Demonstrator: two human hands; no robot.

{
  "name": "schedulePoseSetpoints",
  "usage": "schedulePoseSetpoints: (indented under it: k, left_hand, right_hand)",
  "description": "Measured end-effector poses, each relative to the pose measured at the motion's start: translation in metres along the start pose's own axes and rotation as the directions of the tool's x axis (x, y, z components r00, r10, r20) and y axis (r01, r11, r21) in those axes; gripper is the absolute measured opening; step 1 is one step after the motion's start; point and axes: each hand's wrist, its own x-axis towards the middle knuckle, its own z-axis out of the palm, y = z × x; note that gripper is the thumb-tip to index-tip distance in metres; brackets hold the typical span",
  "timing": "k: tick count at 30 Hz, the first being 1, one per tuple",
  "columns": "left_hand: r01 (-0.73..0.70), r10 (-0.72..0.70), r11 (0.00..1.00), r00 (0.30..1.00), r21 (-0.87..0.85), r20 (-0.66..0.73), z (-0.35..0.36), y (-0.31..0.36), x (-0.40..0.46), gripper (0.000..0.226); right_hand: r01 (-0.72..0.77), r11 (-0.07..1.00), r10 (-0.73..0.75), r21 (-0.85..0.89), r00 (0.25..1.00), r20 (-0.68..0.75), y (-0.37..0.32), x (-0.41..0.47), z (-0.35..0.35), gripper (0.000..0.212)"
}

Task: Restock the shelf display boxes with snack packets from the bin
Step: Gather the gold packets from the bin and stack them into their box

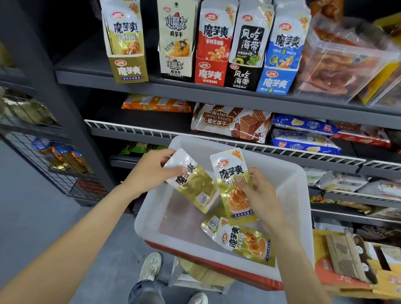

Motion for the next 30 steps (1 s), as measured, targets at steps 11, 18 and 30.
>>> schedulePoseSetpoints:
  k: [11, 18, 30]
  left_hand:
    - [0.110, -0.063, 0.973, 0.972, -0.205, 0.227, -0.022, 0.008, -0.016, 0.039]
    - [-0.268, 0.279, 0.939, 0.960, 0.216, -0.023, -0.055, 0.020, -0.032, 0.029]
    - [-0.433, 0.509, 0.857, 0.633, 0.279, -0.583, -0.197, 0.079, 0.015, 0.026]
  right_hand:
    - [0.195, 0.968, -0.188, -0.157, 0.980, 0.063, -0.029, 0.003, 0.017, 0.020]
    - [0.278, 0.959, -0.273, -0.061, 0.959, 0.071, -0.072, 0.012, 0.022, 0.015]
    - [0.488, 0.859, -0.476, 0.156, 0.873, -0.106, -0.220, 0.065, 0.077, 0.019]
